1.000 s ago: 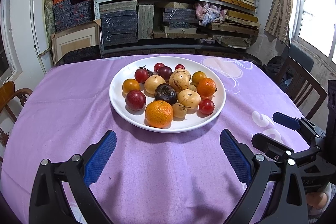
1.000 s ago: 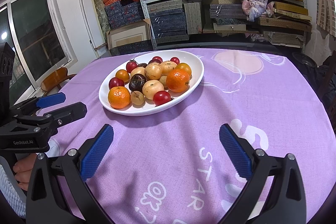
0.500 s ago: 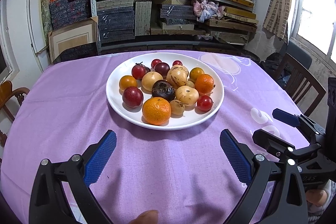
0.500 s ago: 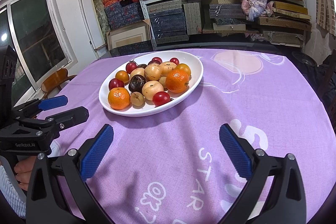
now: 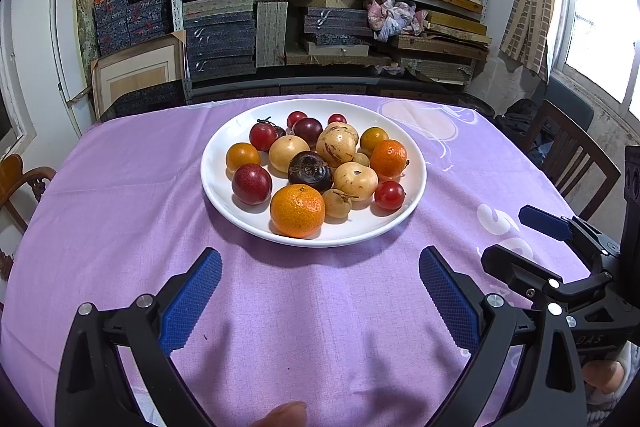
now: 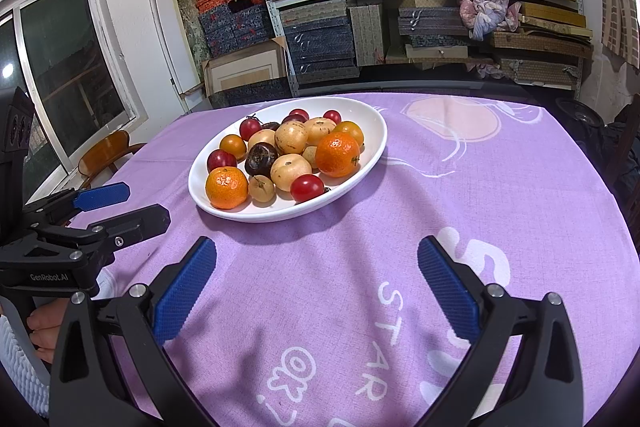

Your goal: Organize fruits

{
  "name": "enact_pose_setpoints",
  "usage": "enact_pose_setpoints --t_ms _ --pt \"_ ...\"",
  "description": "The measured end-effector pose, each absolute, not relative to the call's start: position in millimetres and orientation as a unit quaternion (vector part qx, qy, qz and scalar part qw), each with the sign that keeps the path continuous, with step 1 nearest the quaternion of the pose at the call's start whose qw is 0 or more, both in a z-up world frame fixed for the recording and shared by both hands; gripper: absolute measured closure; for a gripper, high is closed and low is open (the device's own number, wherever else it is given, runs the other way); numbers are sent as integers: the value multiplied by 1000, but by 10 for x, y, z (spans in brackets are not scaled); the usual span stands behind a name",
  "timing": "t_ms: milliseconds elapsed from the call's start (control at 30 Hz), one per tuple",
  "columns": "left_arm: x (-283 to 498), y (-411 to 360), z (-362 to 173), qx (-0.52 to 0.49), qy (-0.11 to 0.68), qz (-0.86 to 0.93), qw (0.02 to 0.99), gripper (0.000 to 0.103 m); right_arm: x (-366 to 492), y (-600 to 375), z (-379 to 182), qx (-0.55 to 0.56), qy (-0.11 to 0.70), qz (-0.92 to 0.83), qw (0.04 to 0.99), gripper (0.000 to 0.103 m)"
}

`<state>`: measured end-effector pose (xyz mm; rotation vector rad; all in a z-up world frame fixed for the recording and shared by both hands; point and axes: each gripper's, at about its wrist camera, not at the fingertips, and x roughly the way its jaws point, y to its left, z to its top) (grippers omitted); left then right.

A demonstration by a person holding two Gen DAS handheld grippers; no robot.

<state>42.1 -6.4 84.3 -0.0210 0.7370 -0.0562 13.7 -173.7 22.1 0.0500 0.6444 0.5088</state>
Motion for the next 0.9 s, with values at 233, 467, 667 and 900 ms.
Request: enact_pose_setpoints --t_ms 233,467,667,900 --pt "422 -68 834 -11 361 -26 932 3 140 -1742 222 25 314 248 916 4" --pt "331 -63 781 -12 364 -17 931 3 100 -1723 258 26 312 255 915 4" --pt "176 47 799 -22 370 -10 929 3 23 -1685 322 30 304 266 914 4" --pt "-215 231 946 -35 349 -18 936 3 -54 -1662 382 37 298 272 914 4"
